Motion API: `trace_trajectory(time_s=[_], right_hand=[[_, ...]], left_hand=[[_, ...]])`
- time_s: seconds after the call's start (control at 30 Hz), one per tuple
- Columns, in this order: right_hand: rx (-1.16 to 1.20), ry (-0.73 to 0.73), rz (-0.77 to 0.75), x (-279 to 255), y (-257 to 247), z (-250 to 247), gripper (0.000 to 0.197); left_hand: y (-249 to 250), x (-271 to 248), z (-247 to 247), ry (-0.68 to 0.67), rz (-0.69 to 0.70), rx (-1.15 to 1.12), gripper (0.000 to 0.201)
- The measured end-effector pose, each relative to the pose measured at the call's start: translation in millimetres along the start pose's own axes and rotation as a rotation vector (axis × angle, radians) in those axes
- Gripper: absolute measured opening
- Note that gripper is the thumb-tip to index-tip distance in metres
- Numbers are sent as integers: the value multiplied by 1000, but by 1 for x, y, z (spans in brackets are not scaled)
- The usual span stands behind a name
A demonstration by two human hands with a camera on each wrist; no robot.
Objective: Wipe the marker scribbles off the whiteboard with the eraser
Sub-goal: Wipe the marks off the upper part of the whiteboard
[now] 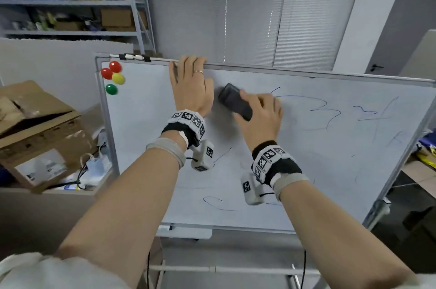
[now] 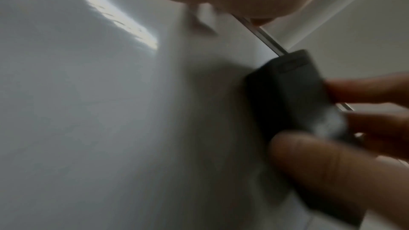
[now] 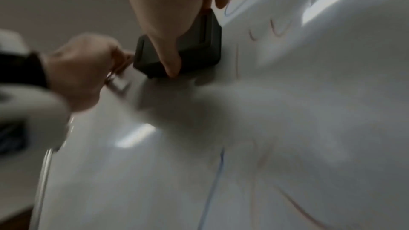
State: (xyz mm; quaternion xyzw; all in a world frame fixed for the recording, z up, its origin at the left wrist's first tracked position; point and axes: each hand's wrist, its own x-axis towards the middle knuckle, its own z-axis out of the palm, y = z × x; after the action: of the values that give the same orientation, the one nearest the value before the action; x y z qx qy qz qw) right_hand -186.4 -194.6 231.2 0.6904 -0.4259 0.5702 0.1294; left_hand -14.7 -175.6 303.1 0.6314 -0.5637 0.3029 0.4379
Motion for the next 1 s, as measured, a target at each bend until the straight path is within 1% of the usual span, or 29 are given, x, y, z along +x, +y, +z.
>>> trace_trajectory(time_s=[0.07,0.1,0.13,0.17,0.23,0.27,0.3,0.33,0.4,0.47,0.53,0.6,0.7,0.77,0.87,0.9,1.0], right_hand=[[-21,-124,-156,-22,-2,6,44],[-42,-160,-197,-27,-2,8,43],[-63,-159,-191,-24,-3,8,42],[-79,-124,-134,-16,-5,8,42],[-70,-7,25,4,-8,3,47],[-56,39,64,10,-9,1,49],[-55,61,53,12,-8,-1,49],[-70,64,6,8,-4,-2,50],[-103,52,-69,-10,10,-4,49],[-129,23,-23,-31,25,-6,50],[-178,-12,29,-40,34,-8,52],[-208,-11,12,-31,36,-12,52],[-196,71,39,-1,37,-22,52],[-183,107,56,12,41,-29,51],[-177,121,52,22,49,-34,51],[-181,122,58,22,54,-36,51],[-199,158,96,18,73,-40,52]], left_hand=[[2,1,3,24,-9,-19,50],[2,1,4,31,-14,-31,49],[2,2,5,39,-19,-40,48],[2,3,6,42,-22,-44,48],[-1,4,6,56,-16,-37,48],[-3,3,8,75,-1,-32,46],[-6,2,10,101,16,-27,45],[-8,1,12,129,29,-23,44],[-12,-2,19,189,45,-29,43],[-12,-2,25,218,39,-33,41],[-6,0,27,203,2,-34,41],[4,3,27,205,-45,-21,37],[15,9,27,223,-106,-13,30],[28,10,29,209,-71,-6,28],[61,4,35,147,62,-40,28],[72,2,37,139,78,-52,28],[86,2,44,141,51,-53,30]])
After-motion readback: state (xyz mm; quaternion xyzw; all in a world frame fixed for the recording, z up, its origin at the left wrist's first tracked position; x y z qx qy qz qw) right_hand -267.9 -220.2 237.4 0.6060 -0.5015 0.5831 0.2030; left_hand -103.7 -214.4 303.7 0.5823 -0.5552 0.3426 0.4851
